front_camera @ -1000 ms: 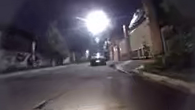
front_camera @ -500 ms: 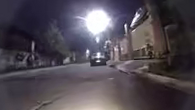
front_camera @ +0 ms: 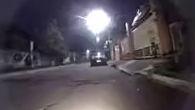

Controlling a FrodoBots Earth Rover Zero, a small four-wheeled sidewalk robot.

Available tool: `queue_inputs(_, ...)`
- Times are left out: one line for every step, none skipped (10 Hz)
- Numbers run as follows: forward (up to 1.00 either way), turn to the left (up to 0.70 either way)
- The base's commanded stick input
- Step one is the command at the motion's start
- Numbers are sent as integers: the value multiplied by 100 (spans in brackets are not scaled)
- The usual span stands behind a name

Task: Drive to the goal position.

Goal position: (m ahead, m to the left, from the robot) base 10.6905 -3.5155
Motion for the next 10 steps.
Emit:
queue_inputs(50,0)
queue_inputs(50,0)
queue_inputs(50,0)
queue_inputs(50,0)
queue_inputs(50,0)
queue_inputs(50,0)
queue_inputs(50,0)
queue_inputs(50,0)
queue_inputs(50,0)
queue_inputs(50,0)
